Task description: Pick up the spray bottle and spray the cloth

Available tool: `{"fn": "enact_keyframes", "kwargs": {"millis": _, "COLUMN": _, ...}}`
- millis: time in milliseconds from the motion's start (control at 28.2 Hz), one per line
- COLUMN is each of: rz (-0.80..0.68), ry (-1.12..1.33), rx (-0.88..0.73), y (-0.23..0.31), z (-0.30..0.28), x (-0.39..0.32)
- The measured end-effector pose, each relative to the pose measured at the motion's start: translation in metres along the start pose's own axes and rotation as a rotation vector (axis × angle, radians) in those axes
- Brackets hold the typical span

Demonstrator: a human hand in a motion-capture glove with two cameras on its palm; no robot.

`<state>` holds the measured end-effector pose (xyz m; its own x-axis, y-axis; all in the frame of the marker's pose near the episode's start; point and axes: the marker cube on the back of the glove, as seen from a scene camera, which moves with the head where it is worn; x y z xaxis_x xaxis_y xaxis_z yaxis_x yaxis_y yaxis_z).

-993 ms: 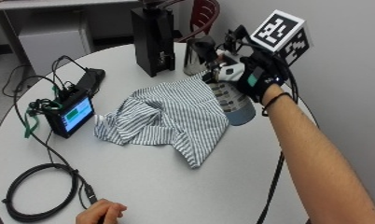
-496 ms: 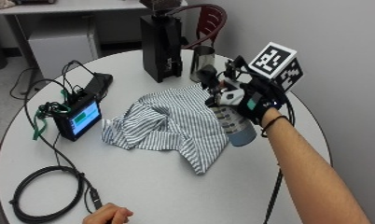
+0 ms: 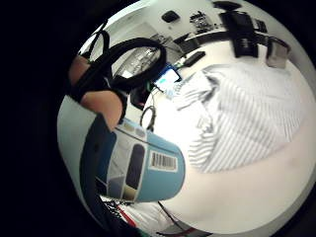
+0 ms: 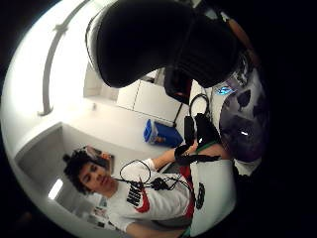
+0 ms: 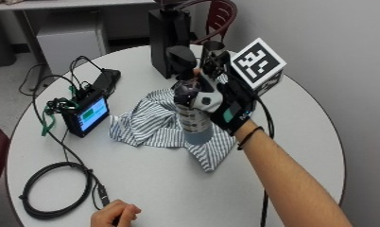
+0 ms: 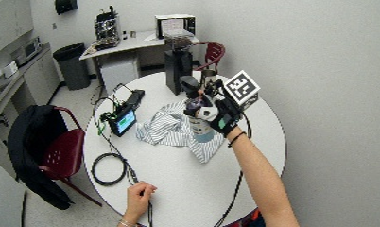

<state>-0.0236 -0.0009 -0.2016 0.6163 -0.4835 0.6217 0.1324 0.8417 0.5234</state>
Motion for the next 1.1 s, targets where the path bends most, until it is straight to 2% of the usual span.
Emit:
{"fn": "enact_keyframes", "kwargs": {"millis": 496, "rz": -0.181, "ry": -0.093, "rx": -0.085, "y": -0.015, "z": 0.123, "x": 0.019}}
{"fn": "enact_keyframes", "kwargs": {"millis": 815, "rz": -0.125, "ry": -0.141, "rx": -0.107, "y": 0.000, "z": 0.160, "x": 0.049}}
{"fn": "enact_keyframes", "kwargs": {"millis": 1099, "rz": -0.136, "ry": -0.182, "rx": -0.090, "y": -0.002, "z": 0.171, "x": 0.055}}
